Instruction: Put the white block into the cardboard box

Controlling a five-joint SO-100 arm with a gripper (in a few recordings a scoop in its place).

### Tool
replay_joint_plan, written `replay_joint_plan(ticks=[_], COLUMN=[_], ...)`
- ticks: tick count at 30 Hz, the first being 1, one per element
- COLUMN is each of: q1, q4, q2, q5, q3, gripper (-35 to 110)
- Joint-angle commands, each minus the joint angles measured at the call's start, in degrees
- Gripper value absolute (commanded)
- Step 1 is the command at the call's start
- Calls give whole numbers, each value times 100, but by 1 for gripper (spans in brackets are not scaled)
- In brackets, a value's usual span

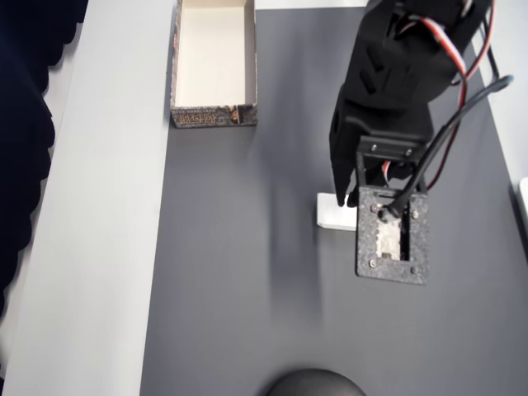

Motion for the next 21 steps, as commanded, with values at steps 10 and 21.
replay_joint_plan(ticks=[10,21], q1=[-114,-141], q4=[229,237], q2=[-255,97], q5=[246,1767], q3=[-976,-729], gripper=[-1,-2])
